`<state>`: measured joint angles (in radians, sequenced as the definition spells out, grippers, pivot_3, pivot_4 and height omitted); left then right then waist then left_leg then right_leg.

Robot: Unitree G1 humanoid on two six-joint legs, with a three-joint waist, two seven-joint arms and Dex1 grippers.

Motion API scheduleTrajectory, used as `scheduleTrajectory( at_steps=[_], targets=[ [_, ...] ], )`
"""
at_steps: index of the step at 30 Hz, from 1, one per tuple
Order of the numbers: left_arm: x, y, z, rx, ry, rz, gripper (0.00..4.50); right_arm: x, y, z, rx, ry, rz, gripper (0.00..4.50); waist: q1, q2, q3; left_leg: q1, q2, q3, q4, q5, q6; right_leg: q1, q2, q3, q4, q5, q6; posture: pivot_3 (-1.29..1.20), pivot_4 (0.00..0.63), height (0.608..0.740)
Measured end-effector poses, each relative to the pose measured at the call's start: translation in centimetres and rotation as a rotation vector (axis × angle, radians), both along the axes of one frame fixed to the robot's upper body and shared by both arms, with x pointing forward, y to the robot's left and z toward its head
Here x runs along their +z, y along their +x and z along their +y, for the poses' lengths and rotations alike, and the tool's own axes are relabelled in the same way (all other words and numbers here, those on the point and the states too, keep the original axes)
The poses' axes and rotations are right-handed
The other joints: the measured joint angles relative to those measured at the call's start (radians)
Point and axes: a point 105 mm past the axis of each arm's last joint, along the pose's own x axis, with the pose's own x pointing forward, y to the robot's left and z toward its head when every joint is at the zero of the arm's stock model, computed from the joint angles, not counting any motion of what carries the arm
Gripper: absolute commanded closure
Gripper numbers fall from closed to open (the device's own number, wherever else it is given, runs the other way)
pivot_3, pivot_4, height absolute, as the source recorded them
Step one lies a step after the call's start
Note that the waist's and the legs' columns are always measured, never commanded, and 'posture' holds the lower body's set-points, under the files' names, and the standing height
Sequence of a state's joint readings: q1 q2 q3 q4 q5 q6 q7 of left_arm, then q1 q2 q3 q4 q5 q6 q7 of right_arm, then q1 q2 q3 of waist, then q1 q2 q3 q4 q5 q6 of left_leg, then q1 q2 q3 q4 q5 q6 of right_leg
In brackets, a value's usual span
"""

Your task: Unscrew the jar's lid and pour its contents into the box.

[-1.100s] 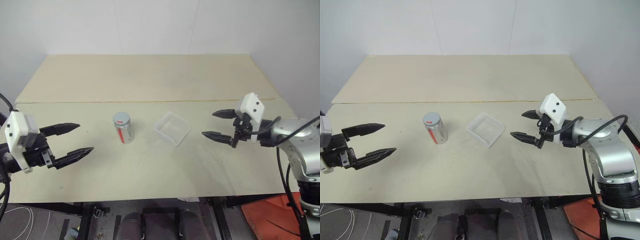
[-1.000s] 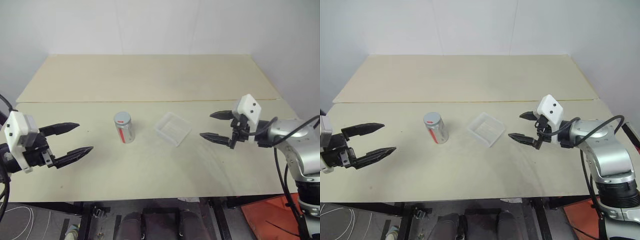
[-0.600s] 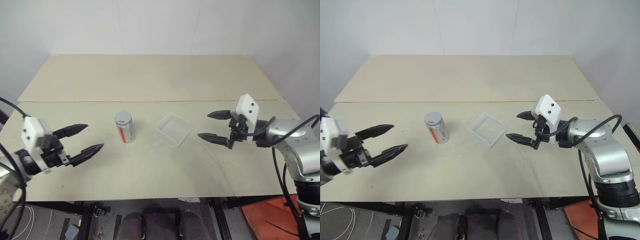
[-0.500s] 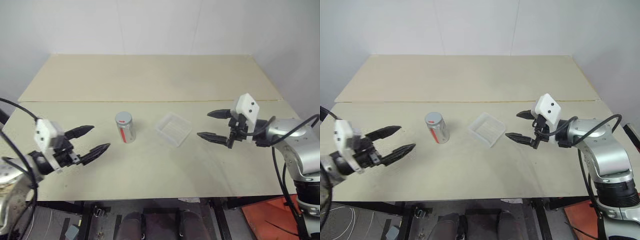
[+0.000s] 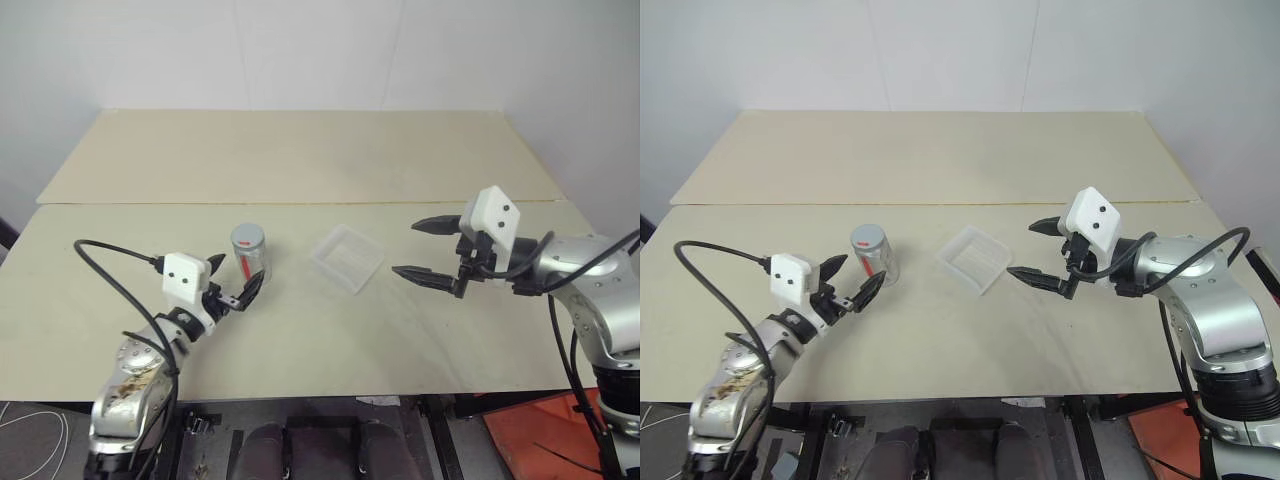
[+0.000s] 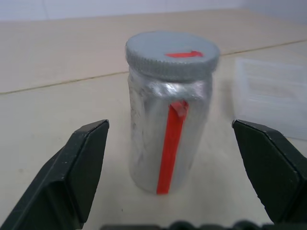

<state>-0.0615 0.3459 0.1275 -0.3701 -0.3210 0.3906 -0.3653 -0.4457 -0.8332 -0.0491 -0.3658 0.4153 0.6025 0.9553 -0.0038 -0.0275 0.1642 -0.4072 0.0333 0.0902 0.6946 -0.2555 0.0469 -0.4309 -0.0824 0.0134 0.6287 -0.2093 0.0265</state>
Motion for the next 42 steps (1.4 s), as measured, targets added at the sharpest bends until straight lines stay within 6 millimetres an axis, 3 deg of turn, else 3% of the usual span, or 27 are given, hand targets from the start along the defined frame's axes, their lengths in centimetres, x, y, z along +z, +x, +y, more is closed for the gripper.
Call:
scheduleTrajectory(
  at_steps=[15,22,24,30,33,37,42],
  targets=[
    [-0.9,3.8,-2.2,-0.016,0.04,-0.048,0.03,0.3,-0.2,0.2,0.003,-0.007,-0.018,0.0,0.007,0.0,0.0,0.0,-0.001,-0.001,0.0,0.0,0.001,0.001,0.0,0.0,-0.001,0.0,0.001,0.0,0.15,0.74],
    [-1.7,4.2,-2.4,0.038,0.029,-0.031,2.23,0.4,-0.2,0.2,-0.002,-0.007,-0.024,0.0,0.007,0.0,0.0,0.0,0.0,-0.001,0.0,0.0,0.001,0.001,0.0,0.0,-0.001,0.0,0.001,0.0,0.15,0.74],
    [-1.6,4.2,-2.4,0.042,0.027,-0.041,2.54,0.5,-0.2,0.2,-0.003,-0.007,-0.025,0.0,0.007,0.0,0.0,0.0,0.0,-0.001,0.0,0.0,0.001,0.001,0.0,0.0,-0.001,0.0,0.001,0.0,0.15,0.74],
    [-0.1,3.5,-2.8,-0.105,0.026,-0.058,2.56,1.2,-0.1,0.7,0.008,0.006,-0.054,0.0,0.004,0.0,0.0,0.0,0.0,-0.001,0.0,0.0,0.001,0.001,0.0,-0.001,-0.001,0.0,0.001,0.0,0.15,0.74],
    [3.0,3.1,-3.1,-0.269,0.036,-0.106,2.56,2.4,0.0,2.5,0.058,0.061,-0.09,0.0,0.0,0.0,0.0,0.001,0.0,-0.001,0.001,0.0,0.0,0.001,0.001,0.0,0.0,0.0,0.001,0.0,0.15,0.74],
    [7.5,1.6,-4.2,-0.625,0.081,-0.126,2.56,4.5,-0.5,8.0,0.226,0.218,-0.094,0.0,-0.011,0.0,0.0,0.001,0.001,-0.001,0.001,0.001,-0.001,0.001,0.004,0.0,0.0,0.001,0.0,0.0,0.15,0.74],
    [9.1,1.0,-5.4,-0.888,0.103,-0.102,2.56,6.8,-0.9,12.9,0.346,0.329,-0.072,0.0,-0.008,0.0,0.0,-0.001,0.0,-0.001,0.001,0.001,-0.001,0.0,0.004,-0.002,-0.001,0.001,0.0,0.0,0.15,0.74]
  ],
)
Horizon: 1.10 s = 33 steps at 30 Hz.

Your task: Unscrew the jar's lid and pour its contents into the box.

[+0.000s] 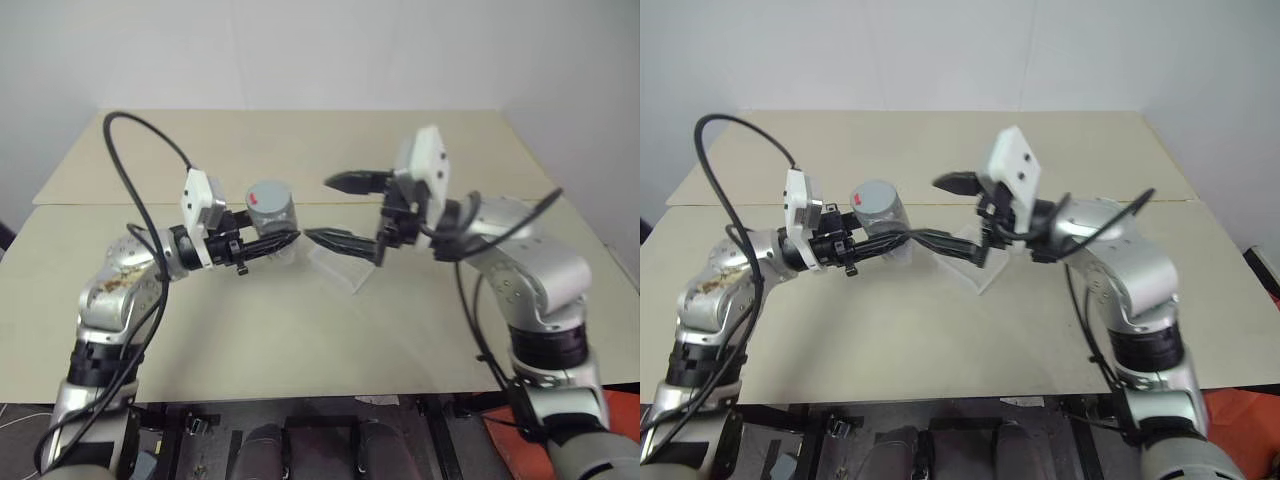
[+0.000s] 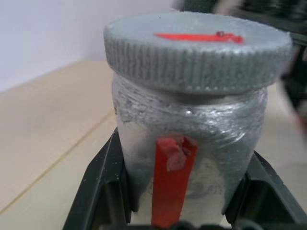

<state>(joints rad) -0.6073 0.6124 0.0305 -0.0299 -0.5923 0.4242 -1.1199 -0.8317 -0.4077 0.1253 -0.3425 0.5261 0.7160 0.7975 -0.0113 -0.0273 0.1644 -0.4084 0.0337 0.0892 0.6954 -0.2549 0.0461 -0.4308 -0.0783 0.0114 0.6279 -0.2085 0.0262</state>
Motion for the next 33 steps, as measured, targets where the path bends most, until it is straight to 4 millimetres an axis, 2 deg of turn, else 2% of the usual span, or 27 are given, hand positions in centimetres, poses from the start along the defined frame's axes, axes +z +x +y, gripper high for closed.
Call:
scheduleTrajectory(
  at_steps=[4,9,14,17,19,20,21,23,28,33],
  targets=[
    [0.4,0.0,-0.6,-0.094,0.022,0.007,2.56,0.0,0.7,1.5,-0.011,-0.002,0.018,0.0,0.005,0.0,0.0,-0.002,0.0,0.001,0.0,0.0,0.001,0.0,0.0,-0.001,0.001,0.0,0.0,0.0,0.15,0.74],
    [-0.4,0.1,-0.7,-0.153,0.049,0.04,2.56,-0.6,1.7,2.0,-0.034,-0.003,0.062,0.0,-0.001,0.0,0.0,-0.008,0.0,0.001,0.0,0.0,0.0,-0.007,0.0,0.0,0.002,0.0,0.0,0.0,0.15,0.74],
    [-0.5,0.1,-0.7,-0.161,0.062,0.031,2.56,-0.8,1.8,2.1,-0.035,-0.004,0.078,0.0,-0.003,0.0,0.0,-0.009,0.0,0.001,0.0,0.0,0.0,-0.007,0.0,0.0,0.002,0.0,0.0,0.0,0.15,0.74],
    [-0.5,0.0,-0.7,-0.168,0.065,0.026,2.56,-1.0,1.6,2.2,-0.021,-0.012,0.101,0.58,-0.002,0.0,0.0,-0.009,0.0,0.001,0.0,0.0,0.0,-0.007,0.0,0.0,0.002,0.0,0.0,0.0,0.15,0.74],
    [-0.5,0.0,-0.7,-0.168,0.066,0.026,2.56,-1.1,1.2,2.3,0.011,-0.016,0.116,1.35,-0.002,0.0,0.0,-0.009,0.0,0.0,0.0,0.0,0.0,-0.007,0.0,0.0,0.002,0.0,0.0,0.0,0.15,0.74],
    [-0.5,0.0,-0.7,-0.169,0.066,0.026,2.56,-1.1,1.2,2.4,0.013,-0.015,0.117,1.42,-0.002,0.0,0.0,-0.009,0.0,0.0,0.0,0.0,0.0,-0.007,0.0,0.0,0.002,0.0,0.0,0.0,0.15,0.74],
    [-0.5,0.0,-0.8,-0.174,0.068,0.025,2.56,-1.1,1.0,2.4,0.032,-0.015,0.124,1.55,-0.002,0.0,0.0,-0.009,0.0,0.0,0.0,0.0,0.0,-0.007,0.0,0.0,0.002,0.0,0.0,0.0,0.15,0.74],
    [-0.3,-0.5,-0.9,-0.22,0.076,0.013,2.56,-1.1,0.6,2.2,0.106,-0.011,0.142,1.55,-0.002,0.0,0.0,-0.009,0.0,0.001,0.0,0.0,0.0,-0.007,0.0,0.0,0.002,0.0,0.0,0.0,0.15,0.74],
    [0.8,-3.0,-1.3,-0.441,0.109,0.006,2.56,-0.3,-1.1,1.9,0.431,-0.029,0.121,1.55,-0.003,0.0,0.0,-0.009,0.0,0.001,0.001,0.0,0.0,-0.007,0.001,0.0,0.001,0.0,0.0,0.0,0.15,0.74],
    [1.5,-3.6,-1.4,-0.479,0.141,0.009,2.56,0.2,-1.1,2.1,0.612,-0.054,0.091,1.55,-0.005,0.0,0.0,-0.008,0.001,0.0,0.001,0.0,0.0,-0.007,0.001,0.0,0.002,0.0,0.0,0.0,0.15,0.74]
  ],
)
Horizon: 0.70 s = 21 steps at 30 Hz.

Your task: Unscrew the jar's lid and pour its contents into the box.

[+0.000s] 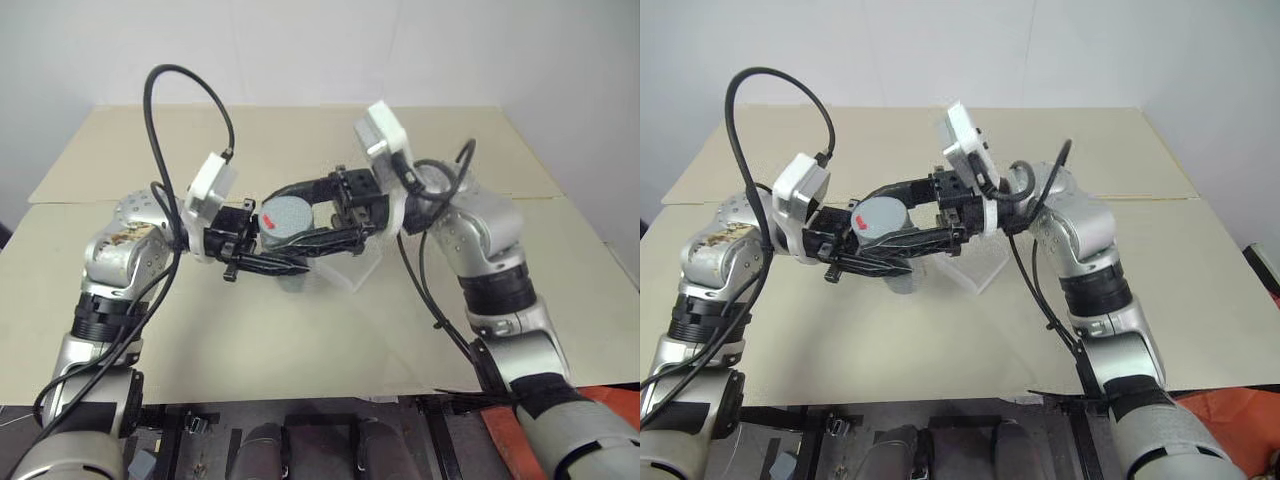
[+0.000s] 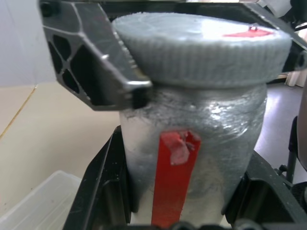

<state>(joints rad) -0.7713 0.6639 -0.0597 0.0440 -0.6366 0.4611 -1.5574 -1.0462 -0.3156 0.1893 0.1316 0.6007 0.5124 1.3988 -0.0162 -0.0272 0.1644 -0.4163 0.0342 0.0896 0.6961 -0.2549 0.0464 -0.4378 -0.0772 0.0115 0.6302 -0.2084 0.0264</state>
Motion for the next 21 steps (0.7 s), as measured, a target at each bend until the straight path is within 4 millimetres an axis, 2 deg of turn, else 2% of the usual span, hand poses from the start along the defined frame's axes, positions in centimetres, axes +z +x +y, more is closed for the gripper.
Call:
scheduleTrajectory(
  at_steps=[5,8,10,12,15,21],
  targets=[
    [0.0,0.0,0.4,0.011,0.013,-0.004,2.56,-0.2,0.4,0.6,0.05,0.02,-0.019,1.55,0.001,0.0,0.0,0.0,0.0,0.0,0.0,0.0,0.0,0.0,0.0,0.0,0.002,0.0,0.0,0.0,0.15,0.74],
    [0.0,-0.1,0.5,-0.002,0.001,0.004,2.56,0.0,0.4,0.6,0.022,0.019,-0.049,0.76,0.004,0.0,0.0,0.0,0.0,0.0,0.0,0.0,0.0,0.0,0.0,0.0,0.002,0.0,0.0,0.0,0.15,0.74],
    [-0.2,-0.2,0.3,-0.018,-0.018,0.017,2.56,-0.1,0.1,1.0,-0.004,0.005,-0.083,0.08,0.005,0.0,0.0,-0.001,0.0,0.0,0.0,0.0,0.0,0.0,0.0,-0.001,0.002,0.0,0.0,0.0,0.15,0.74],
    [-0.3,-0.1,0.5,0.0,-0.026,0.024,2.56,-0.5,0.1,0.4,-0.072,0.002,-0.091,0.03,0.007,0.0,0.0,-0.001,0.0,0.0,0.0,0.0,0.0,0.0,-0.001,-0.001,0.001,0.0,0.0,0.0,0.15,0.74],
    [-0.7,0.5,1.6,0.077,-0.043,0.042,2.56,-1.4,0.9,-1.7,-0.216,0.001,-0.06,0.03,0.006,0.0,0.0,-0.001,0.0,0.0,0.0,0.0,0.0,0.0,-0.001,-0.001,0.001,0.0,0.0,0.0,0.15,0.74],
    [-1.1,1.8,2.3,0.196,-0.061,0.047,2.56,-0.8,0.4,-3.6,-0.379,0.036,-0.051,0.03,0.002,0.0,0.0,0.0,0.0,0.0,0.0,0.0,-0.001,-0.001,-0.001,0.0,0.001,0.0,0.0,0.0,0.15,0.74]
  ],
)
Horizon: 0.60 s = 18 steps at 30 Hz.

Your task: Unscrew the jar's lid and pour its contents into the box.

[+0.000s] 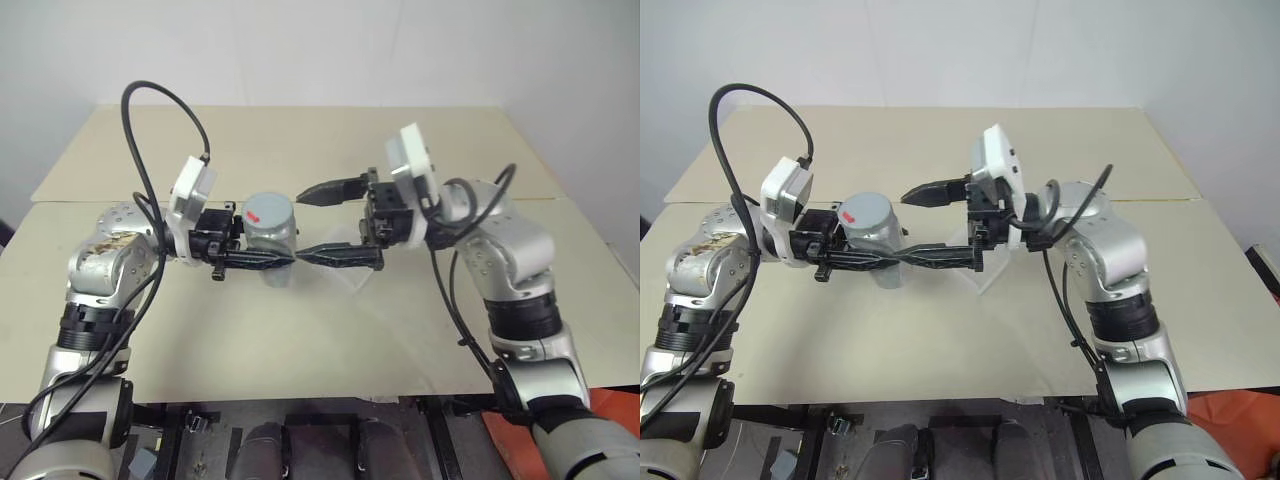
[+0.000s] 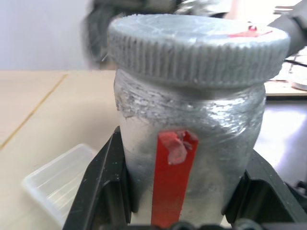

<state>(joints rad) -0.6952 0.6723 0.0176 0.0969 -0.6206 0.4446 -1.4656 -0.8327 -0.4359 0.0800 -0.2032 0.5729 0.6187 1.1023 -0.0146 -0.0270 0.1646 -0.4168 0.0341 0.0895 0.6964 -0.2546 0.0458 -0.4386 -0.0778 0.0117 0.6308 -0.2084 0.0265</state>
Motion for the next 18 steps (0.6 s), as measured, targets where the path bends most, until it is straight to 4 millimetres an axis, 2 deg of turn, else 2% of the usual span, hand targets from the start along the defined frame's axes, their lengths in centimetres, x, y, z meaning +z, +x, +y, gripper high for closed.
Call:
scheduleTrajectory(
  at_steps=[5,11,18],
  targets=[
    [-0.4,0.7,-0.1,0.047,0.003,-0.014,2.56,0.8,0.1,0.6,-0.11,0.03,-0.006,0.03,0.0,0.0,0.0,0.0,0.0,0.0,0.0,0.0,0.0,0.0,0.0,0.0,0.0,0.0,0.0,0.0,0.15,0.74],
    [-1.1,0.7,-1.2,0.017,-0.001,0.005,2.56,1.2,0.0,4.1,-0.123,0.03,-0.013,0.03,0.0,0.0,0.0,0.0,0.0,0.001,0.0,0.0,0.0,0.0,0.0,0.0,0.0,0.0,0.0,0.0,0.15,0.74],
    [-1.1,0.8,-1.2,0.022,0.006,0.003,2.56,0.2,1.8,5.6,-0.181,0.005,0.02,0.03,0.002,0.0,0.0,0.0,0.0,0.001,0.0,0.0,0.0,0.0,0.0,0.0,0.0,0.0,0.0,0.0,0.15,0.74]
  ],
)
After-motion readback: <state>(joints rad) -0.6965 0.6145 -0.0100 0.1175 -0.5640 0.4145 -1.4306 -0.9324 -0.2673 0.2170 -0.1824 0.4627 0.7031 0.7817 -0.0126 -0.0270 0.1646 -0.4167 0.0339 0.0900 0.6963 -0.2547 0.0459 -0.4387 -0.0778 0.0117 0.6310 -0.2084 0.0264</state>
